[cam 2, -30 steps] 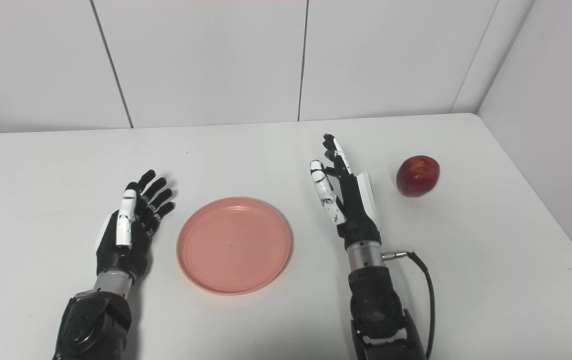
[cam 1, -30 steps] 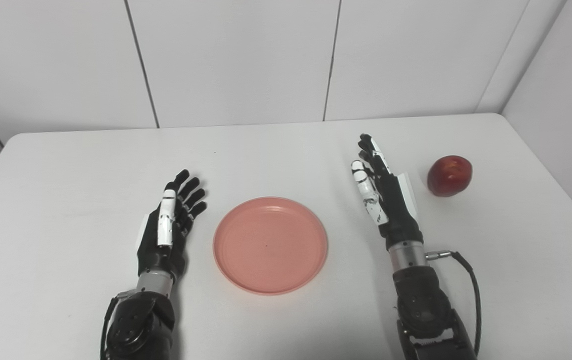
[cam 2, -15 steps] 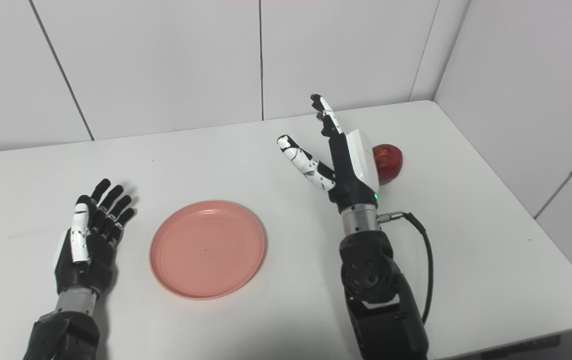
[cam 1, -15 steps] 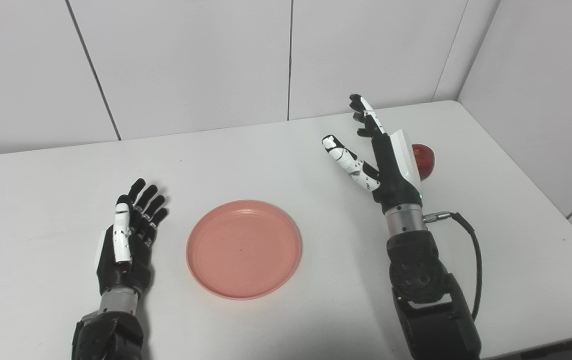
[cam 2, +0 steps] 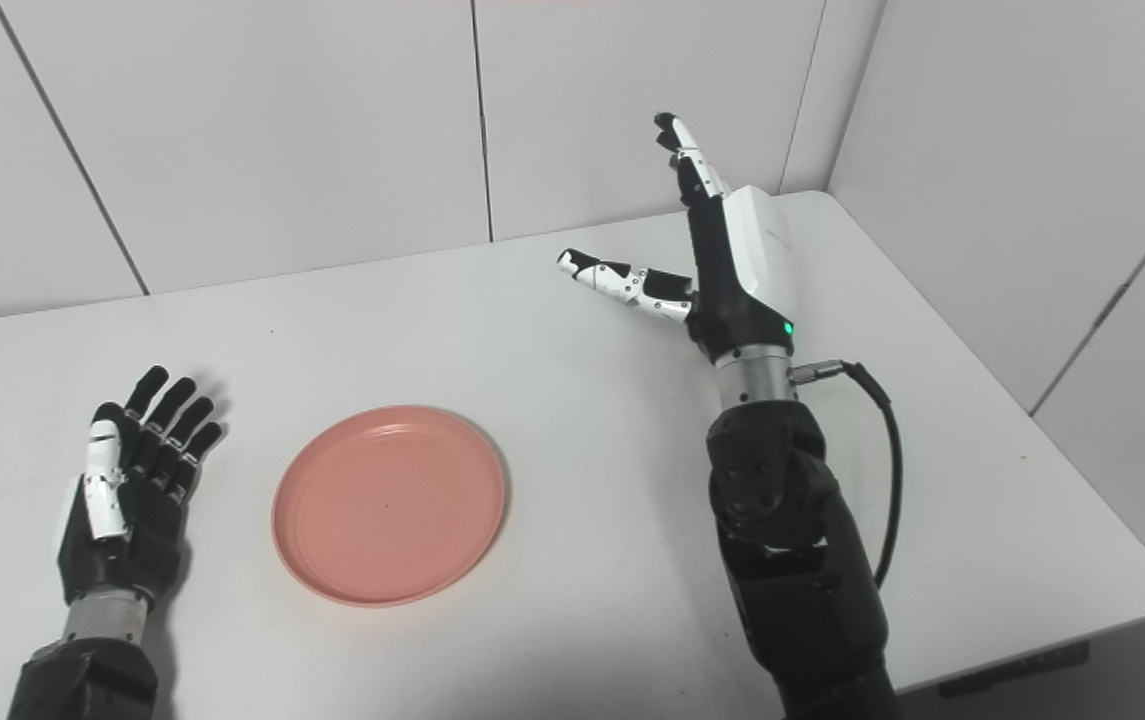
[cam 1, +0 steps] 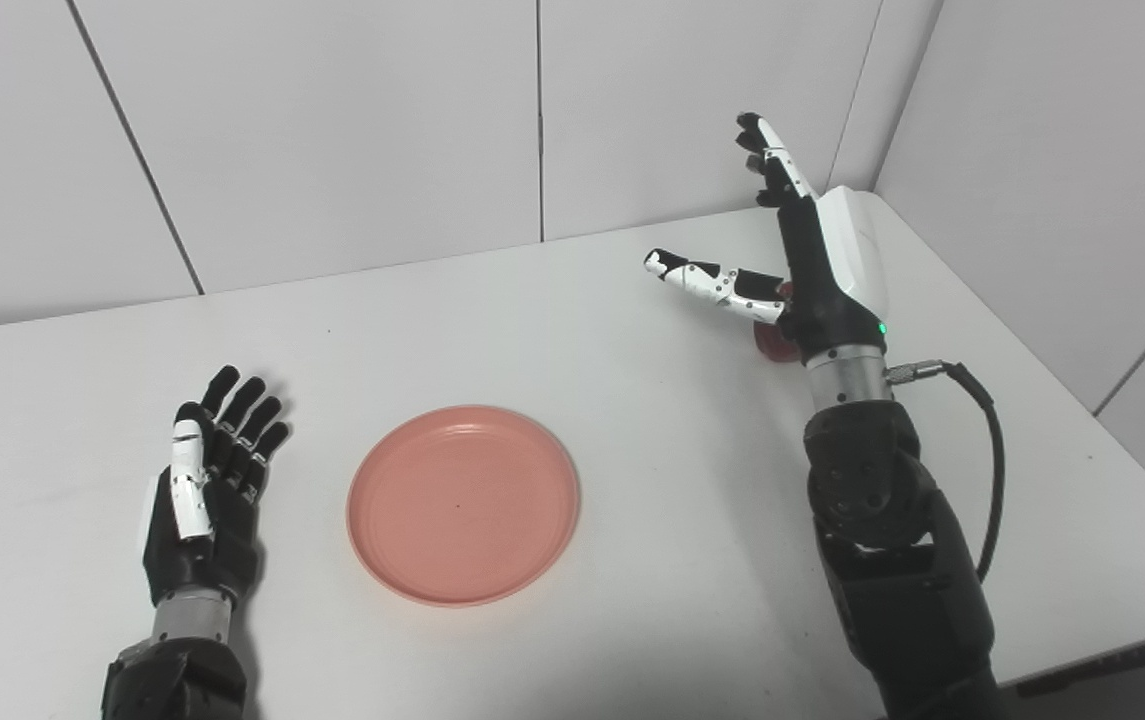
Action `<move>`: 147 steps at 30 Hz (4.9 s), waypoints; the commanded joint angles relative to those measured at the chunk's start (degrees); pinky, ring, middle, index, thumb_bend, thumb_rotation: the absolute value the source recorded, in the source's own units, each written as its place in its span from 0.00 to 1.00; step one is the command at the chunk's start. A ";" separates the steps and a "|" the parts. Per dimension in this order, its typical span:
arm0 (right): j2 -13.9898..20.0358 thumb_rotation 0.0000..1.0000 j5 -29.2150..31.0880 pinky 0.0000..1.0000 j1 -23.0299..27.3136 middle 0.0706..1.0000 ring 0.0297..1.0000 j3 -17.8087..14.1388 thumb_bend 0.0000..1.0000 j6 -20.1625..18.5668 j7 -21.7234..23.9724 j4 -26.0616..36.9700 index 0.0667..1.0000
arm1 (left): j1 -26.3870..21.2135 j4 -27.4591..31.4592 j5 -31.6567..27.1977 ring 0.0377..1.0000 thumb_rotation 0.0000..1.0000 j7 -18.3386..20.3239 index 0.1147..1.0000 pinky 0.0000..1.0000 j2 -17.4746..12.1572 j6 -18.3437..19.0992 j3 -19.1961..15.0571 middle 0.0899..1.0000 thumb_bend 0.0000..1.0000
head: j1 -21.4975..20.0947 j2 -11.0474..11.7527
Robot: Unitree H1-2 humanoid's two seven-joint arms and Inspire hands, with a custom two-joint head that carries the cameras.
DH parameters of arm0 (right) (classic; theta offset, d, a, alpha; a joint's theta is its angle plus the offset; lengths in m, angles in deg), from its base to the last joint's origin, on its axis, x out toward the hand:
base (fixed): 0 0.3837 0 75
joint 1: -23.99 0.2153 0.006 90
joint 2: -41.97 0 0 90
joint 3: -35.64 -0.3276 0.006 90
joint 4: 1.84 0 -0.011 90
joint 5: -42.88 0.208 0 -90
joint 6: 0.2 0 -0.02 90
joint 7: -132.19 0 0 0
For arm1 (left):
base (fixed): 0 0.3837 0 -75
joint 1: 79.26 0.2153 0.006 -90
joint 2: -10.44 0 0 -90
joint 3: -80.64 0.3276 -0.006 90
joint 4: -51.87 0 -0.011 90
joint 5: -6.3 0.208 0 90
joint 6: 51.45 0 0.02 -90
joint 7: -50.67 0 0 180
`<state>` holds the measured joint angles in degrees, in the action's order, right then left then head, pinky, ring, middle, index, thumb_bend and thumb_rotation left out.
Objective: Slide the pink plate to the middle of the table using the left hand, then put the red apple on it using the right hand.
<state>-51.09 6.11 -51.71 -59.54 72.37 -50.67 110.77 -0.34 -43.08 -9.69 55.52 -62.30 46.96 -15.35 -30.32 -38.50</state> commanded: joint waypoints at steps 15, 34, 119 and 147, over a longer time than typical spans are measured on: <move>8.09 0.53 -0.45 0.82 -1.77 0.92 0.90 -8.00 1.00 -4.09 0.53 -0.85 0.95 | 0.14 -3.87 -0.30 0.88 1.00 0.48 0.85 0.89 -0.69 -0.21 -0.61 0.87 0.33 | -0.11 0.74; 10.93 0.59 1.65 0.78 -3.03 0.93 0.89 -6.05 1.00 -3.75 0.75 -10.88 0.96 | 0.33 -3.48 -0.38 0.87 1.00 0.75 0.85 0.89 -0.96 0.18 -0.70 0.87 0.34 | 0.07 0.13; 10.19 0.34 7.32 0.50 6.80 0.70 0.62 0.17 0.99 -6.40 -5.32 -27.66 0.84 | 2.47 1.25 -0.92 0.85 1.00 -0.49 0.84 0.86 -0.87 3.85 0.36 0.86 0.34 | 1.20 -1.75; 12.52 0.16 7.51 0.51 7.86 0.60 0.57 3.22 0.89 -4.59 -6.66 -33.87 0.58 | 2.58 0.93 -1.18 0.86 1.00 -0.41 0.85 0.87 -1.01 3.90 0.27 0.87 0.34 | 1.47 -1.99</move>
<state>-40.41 14.35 -46.42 -56.19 65.21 -55.63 76.83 0.99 -41.13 -10.87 55.87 -63.42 48.23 -15.01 -28.92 -40.43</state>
